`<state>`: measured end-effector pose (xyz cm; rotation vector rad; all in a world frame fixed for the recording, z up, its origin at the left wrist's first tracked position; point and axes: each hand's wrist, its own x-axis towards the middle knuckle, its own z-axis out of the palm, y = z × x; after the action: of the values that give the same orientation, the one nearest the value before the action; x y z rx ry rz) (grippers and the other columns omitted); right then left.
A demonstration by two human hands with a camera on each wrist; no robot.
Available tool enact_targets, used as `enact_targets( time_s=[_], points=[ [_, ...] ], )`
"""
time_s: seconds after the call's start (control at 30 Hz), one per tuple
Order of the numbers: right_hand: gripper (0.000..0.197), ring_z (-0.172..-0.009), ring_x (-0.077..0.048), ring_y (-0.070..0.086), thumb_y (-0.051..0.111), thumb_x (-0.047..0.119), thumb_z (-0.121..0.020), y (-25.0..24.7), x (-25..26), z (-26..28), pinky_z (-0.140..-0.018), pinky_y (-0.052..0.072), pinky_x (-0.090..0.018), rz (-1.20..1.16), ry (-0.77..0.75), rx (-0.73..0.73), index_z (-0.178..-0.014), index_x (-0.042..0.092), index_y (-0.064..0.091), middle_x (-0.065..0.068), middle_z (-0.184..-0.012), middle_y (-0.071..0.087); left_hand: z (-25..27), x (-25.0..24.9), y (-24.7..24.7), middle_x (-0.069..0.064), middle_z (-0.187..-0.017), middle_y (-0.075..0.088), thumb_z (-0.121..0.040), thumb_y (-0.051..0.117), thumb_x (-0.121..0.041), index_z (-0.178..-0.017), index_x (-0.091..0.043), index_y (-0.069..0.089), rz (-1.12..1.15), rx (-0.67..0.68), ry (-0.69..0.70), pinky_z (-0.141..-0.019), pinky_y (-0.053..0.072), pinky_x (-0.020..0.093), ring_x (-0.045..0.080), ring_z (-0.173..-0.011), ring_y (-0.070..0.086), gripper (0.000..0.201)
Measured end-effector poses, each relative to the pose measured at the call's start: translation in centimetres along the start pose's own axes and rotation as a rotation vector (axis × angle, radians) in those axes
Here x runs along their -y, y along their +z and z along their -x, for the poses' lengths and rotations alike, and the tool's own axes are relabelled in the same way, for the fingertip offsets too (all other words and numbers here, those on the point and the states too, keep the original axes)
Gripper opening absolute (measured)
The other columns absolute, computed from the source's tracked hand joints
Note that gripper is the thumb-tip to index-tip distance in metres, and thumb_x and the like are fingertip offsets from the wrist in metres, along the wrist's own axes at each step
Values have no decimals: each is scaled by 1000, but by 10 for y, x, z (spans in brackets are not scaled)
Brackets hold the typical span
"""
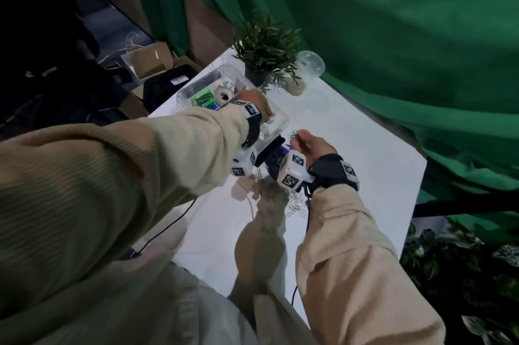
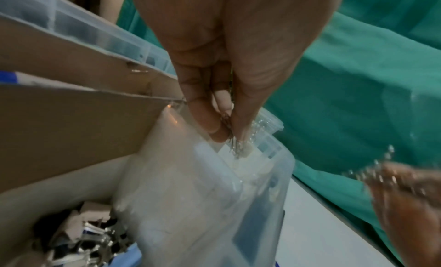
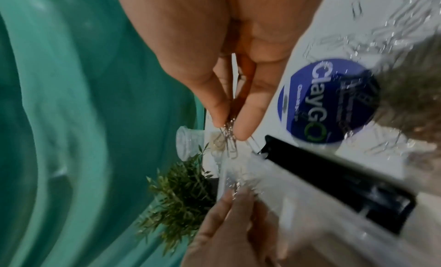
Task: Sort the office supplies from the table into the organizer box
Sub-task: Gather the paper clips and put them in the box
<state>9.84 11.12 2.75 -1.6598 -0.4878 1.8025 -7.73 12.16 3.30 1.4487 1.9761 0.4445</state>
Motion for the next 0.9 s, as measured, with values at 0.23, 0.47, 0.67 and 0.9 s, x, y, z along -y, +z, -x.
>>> enact_targets(
  time_s=[0.23, 0.47, 0.67, 0.9],
  points=[
    [6, -73, -20, 63, 60, 7, -91, 50, 15, -15, -51, 53, -22, 121, -156, -55, -85, 4, 60, -11, -84, 61, -3, 9, -7, 4, -114, 70, -84, 60, -8, -105, -11, 73, 32, 6, 65, -98, 46, 25, 24, -108, 63, 25],
    [12, -112, -21, 62, 60, 19, -89, 73, 10, -36, -92, 51, -24, 579, -292, -89, -95, 10, 65, -6, -122, 65, -3, 26, -12, 5, -115, 69, -87, 52, -1, -104, -10, 73, 134, 3, 59, -95, 47, 23, 21, -109, 63, 28],
    [26, -109, -20, 63, 59, 14, -87, 84, 10, -22, -95, 51, -26, 735, -353, -181, -110, 17, 70, -1, -120, 67, 3, 29, -11, 3, -116, 70, -88, 52, -1, -107, -11, 73, 112, -38, 70, -97, 45, 23, 19, -111, 61, 30],
    [22, -69, -21, 69, 59, 2, -83, 44, 1, -1, -71, 60, -31, 402, -529, -247, -87, 16, 76, -6, -82, 73, 31, 21, -13, 1, -117, 68, -88, 53, -17, -113, -18, 69, -14, -101, 173, -93, 49, 29, 21, -109, 61, 29]
  ],
)
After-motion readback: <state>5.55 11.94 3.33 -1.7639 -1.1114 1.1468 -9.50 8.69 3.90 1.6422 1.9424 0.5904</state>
